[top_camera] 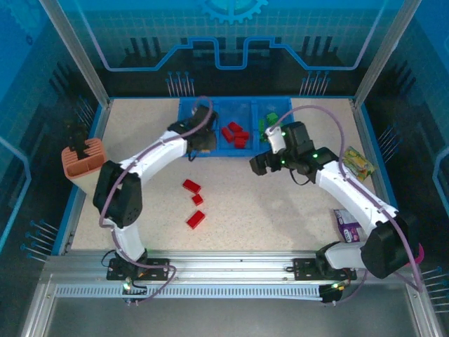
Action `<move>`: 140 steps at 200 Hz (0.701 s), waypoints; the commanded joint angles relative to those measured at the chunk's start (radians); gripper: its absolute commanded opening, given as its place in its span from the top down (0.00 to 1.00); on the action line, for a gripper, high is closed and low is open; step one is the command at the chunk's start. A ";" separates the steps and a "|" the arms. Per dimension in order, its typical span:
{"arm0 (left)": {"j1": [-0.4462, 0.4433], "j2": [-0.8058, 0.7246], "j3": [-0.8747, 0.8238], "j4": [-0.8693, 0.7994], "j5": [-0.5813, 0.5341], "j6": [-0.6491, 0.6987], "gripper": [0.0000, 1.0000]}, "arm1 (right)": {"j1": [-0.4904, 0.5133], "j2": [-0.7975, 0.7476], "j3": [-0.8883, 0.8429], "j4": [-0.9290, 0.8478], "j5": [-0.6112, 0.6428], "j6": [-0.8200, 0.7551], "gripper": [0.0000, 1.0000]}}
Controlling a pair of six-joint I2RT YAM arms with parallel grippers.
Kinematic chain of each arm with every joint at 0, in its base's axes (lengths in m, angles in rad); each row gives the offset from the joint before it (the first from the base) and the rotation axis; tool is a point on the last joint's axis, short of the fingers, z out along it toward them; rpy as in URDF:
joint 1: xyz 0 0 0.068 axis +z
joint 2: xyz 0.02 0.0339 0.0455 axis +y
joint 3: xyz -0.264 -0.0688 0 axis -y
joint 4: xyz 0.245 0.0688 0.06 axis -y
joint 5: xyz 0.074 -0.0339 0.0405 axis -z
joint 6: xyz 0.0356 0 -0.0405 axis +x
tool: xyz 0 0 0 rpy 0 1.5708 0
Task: Sort the legos into containers by color
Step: Pick up the lego from the center of the table, then place the lego in the container.
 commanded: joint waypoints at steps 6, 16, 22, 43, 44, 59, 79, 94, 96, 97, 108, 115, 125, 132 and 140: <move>0.053 0.013 0.113 -0.007 -0.026 0.061 0.80 | 0.084 0.002 -0.019 0.058 0.034 0.006 0.00; 0.070 0.032 0.145 0.000 -0.026 0.063 0.80 | 0.125 0.010 -0.021 0.071 0.052 0.007 0.00; 0.080 0.047 0.164 0.003 -0.024 0.065 0.80 | 0.149 0.015 -0.021 0.079 0.061 0.008 0.00; 0.109 0.115 0.233 0.006 -0.032 0.074 0.81 | 0.222 0.041 -0.002 0.087 0.091 0.007 0.00; 0.110 0.118 0.236 0.006 -0.032 0.074 0.81 | 0.224 0.043 0.000 0.086 0.093 0.006 0.00; 0.131 0.172 0.280 0.008 -0.019 0.066 0.81 | 0.259 0.067 0.027 0.075 0.113 0.005 0.00; 0.146 0.244 0.336 0.013 -0.020 0.067 0.81 | 0.286 0.100 0.062 0.062 0.100 0.016 0.00; 0.156 0.300 0.391 0.001 -0.013 0.067 0.81 | 0.315 0.127 0.074 0.073 0.091 0.022 0.00; 0.157 0.307 0.399 0.000 -0.012 0.067 0.81 | 0.318 0.131 0.076 0.075 0.090 0.023 0.00; 0.157 0.311 0.404 -0.001 -0.012 0.067 0.80 | 0.320 0.134 0.077 0.076 0.089 0.024 0.00; 0.161 0.347 0.443 -0.007 -0.010 0.070 0.80 | 0.342 0.161 0.086 0.089 0.080 0.032 0.00; 0.163 0.372 0.470 -0.020 -0.008 0.070 0.79 | 0.355 0.181 0.094 0.097 0.072 0.036 0.00; 0.165 0.402 0.503 -0.030 -0.008 0.074 0.78 | 0.370 0.214 0.112 0.100 0.059 0.042 0.00; 0.167 0.420 0.519 -0.036 -0.009 0.075 0.78 | 0.382 0.237 0.127 0.097 0.056 0.044 0.00; 0.168 0.435 0.530 -0.035 -0.009 0.075 0.77 | 0.393 0.262 0.145 0.092 0.053 0.049 0.00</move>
